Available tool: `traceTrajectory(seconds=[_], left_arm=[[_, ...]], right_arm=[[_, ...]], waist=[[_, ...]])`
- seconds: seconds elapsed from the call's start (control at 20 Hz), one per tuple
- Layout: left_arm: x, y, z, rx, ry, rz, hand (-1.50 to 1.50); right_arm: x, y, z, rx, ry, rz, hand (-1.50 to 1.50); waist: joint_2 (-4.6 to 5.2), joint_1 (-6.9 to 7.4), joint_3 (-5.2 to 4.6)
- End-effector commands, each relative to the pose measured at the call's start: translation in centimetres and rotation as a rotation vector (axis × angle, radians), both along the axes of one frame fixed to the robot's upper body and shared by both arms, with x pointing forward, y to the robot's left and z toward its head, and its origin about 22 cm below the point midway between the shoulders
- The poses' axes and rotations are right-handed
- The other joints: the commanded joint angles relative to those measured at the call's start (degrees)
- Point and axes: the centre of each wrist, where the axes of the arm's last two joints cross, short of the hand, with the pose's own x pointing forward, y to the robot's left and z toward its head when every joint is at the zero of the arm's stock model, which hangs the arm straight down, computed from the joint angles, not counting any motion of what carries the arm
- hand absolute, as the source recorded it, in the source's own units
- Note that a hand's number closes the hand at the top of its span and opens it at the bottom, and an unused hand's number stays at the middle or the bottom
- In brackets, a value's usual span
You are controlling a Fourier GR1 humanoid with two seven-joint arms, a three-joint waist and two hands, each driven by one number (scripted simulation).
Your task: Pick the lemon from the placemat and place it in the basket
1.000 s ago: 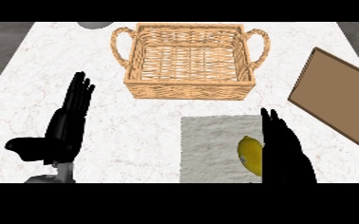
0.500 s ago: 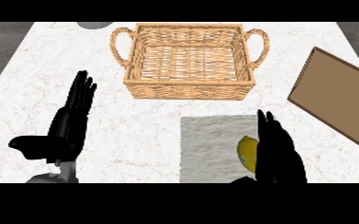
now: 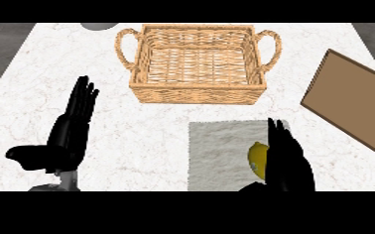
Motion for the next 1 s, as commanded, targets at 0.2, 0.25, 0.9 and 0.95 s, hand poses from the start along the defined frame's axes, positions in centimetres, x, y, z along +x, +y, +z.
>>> traceTrajectory(seconds=[0.2, 0.25, 0.9, 0.95], left_arm=[[0.4, 1.8, -0.9, -0.010, 0.002, -0.004, 0.00], [0.4, 0.3, 0.2, -0.009, 0.008, 0.007, 0.00], [-0.6, 0.6, 0.4, -0.017, 0.004, -0.004, 0.00], [0.2, 0.0, 0.2, -0.023, 0.004, 0.002, 0.00]], right_arm=[[1.0, 0.8, -1.3, 0.020, 0.065, -0.093, -1.50], [0.7, -0.5, -1.0, -0.007, 0.072, -0.089, -1.50], [0.8, -0.2, -5.8, 0.002, 0.072, -0.104, -1.50], [1.8, 0.9, -4.5, 0.020, 0.068, -0.105, -1.50]], waist=[[0.04, 0.02, -0.01], [-0.02, -0.12, 0.00], [-0.03, -0.02, 0.01], [0.00, 0.00, 0.00]])
